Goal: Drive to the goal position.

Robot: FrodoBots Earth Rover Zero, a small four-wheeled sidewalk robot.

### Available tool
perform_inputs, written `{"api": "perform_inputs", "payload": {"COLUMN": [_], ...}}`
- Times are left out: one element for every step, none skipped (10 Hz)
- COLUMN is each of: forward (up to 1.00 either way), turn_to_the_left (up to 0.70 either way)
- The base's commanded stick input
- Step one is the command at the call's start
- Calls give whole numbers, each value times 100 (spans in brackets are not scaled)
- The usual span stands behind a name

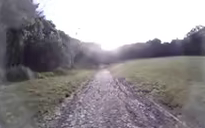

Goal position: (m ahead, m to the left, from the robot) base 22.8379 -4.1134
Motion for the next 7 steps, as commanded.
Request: {"api": "perform_inputs", "payload": {"forward": [50, 50, 50, 50, 50, 50, 50], "turn_to_the_left": [0, 0, 0, 2, 3, 4, 4]}}
